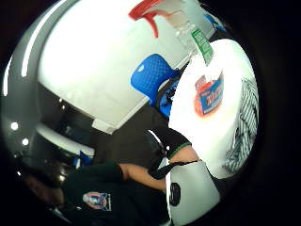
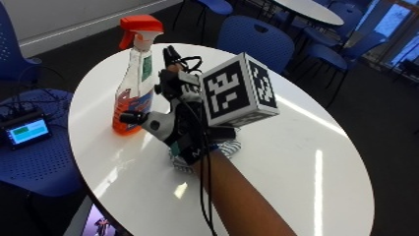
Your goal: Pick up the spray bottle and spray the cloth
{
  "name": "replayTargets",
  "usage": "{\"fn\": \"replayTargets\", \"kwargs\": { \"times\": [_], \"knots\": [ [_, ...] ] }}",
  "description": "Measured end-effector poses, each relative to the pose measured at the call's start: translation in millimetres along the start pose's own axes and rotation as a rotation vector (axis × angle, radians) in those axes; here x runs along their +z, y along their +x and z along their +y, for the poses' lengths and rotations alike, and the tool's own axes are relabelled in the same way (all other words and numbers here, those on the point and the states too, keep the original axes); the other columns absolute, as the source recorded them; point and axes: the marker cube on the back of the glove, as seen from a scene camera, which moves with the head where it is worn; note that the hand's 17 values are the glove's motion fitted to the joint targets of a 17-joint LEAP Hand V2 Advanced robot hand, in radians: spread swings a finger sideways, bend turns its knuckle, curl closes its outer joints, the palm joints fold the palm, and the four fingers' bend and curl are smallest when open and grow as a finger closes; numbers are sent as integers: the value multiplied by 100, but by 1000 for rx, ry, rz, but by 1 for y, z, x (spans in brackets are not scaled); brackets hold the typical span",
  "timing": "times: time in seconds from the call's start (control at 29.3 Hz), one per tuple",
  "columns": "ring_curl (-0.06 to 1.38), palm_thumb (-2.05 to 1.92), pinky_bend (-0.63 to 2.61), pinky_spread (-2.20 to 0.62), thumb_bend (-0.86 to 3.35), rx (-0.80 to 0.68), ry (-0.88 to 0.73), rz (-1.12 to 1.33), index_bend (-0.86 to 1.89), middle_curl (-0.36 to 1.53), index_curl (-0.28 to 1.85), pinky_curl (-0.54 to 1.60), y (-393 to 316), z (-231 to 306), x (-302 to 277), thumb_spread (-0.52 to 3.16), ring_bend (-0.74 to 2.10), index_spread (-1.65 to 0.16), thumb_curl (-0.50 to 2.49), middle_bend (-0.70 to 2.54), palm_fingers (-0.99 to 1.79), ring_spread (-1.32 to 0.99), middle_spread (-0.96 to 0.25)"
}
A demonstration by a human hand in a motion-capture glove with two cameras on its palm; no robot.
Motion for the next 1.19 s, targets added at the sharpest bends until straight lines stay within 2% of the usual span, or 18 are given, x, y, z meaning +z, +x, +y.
{"fn": "replayTargets", "kwargs": {
  "times": [0.48,0.95,1.19],
  "knots": [
    [34,48,33,24,-4,-296,-94,45,15,35,23,34,-41,56,-39,95,46,-41,37,29,31,-7,-6],
    [31,49,23,24,-2,-424,-150,179,16,35,26,32,-61,83,-52,100,41,-43,34,27,38,-7,-7],
    [31,49,20,24,-3,-436,-177,186,16,34,27,32,-64,86,-48,101,39,-44,33,25,40,-7,-7]
  ]
}}
